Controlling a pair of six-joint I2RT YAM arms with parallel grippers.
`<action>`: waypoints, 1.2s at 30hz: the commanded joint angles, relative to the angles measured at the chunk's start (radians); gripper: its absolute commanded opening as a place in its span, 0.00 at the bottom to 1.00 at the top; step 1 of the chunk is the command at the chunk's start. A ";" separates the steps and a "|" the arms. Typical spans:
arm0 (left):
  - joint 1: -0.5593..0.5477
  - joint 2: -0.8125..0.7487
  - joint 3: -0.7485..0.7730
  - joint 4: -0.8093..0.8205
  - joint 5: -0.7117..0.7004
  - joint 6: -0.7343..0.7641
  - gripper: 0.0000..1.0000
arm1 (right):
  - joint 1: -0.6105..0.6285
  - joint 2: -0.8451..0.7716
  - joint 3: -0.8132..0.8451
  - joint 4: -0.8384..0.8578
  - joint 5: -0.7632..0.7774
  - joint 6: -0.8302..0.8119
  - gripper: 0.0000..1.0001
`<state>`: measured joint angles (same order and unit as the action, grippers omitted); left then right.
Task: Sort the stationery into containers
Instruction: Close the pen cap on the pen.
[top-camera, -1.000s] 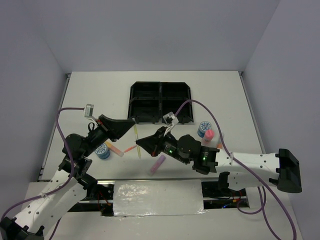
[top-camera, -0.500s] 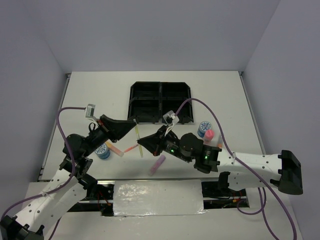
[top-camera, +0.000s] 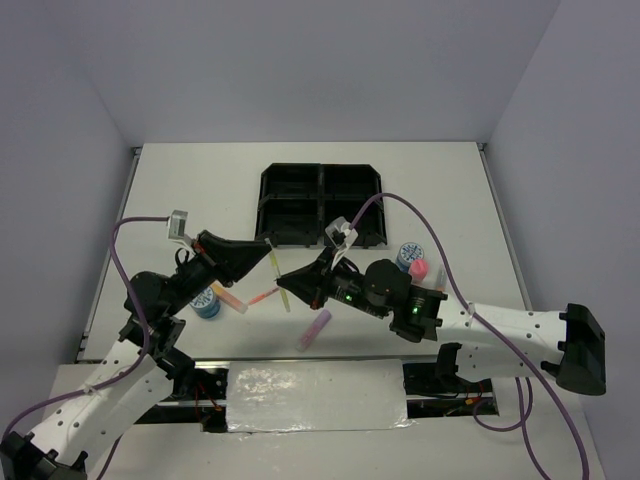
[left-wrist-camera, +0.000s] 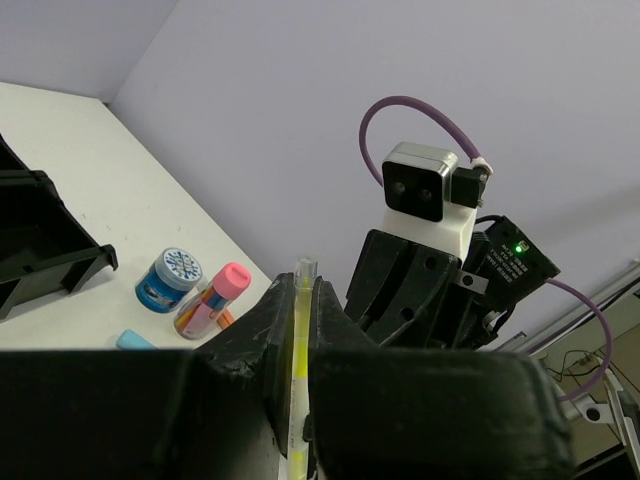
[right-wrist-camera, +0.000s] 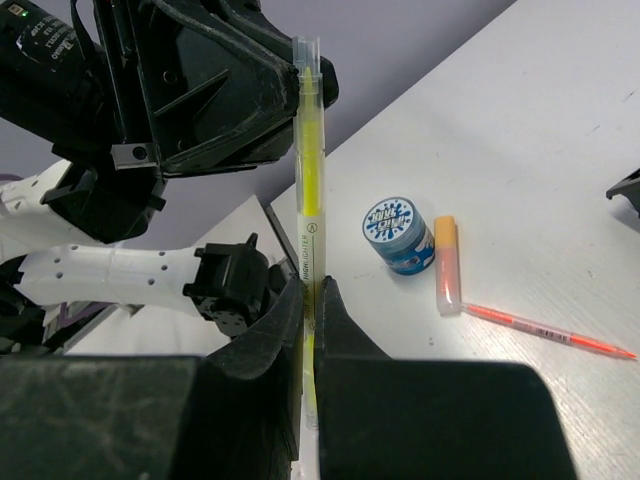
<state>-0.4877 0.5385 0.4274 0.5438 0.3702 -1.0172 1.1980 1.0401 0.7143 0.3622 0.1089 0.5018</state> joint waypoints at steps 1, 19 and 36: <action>-0.020 -0.006 -0.032 -0.004 0.068 0.032 0.00 | -0.029 -0.025 0.074 0.161 -0.015 -0.029 0.00; -0.043 0.005 -0.042 -0.027 0.065 0.055 0.00 | -0.098 0.021 0.192 0.173 -0.150 -0.140 0.00; -0.063 0.031 -0.050 -0.048 0.055 0.080 0.00 | -0.140 0.093 0.370 0.110 -0.256 -0.223 0.00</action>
<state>-0.5102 0.5350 0.4042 0.6662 0.2543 -0.9668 1.0779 1.1500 0.9298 0.2024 -0.1505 0.3458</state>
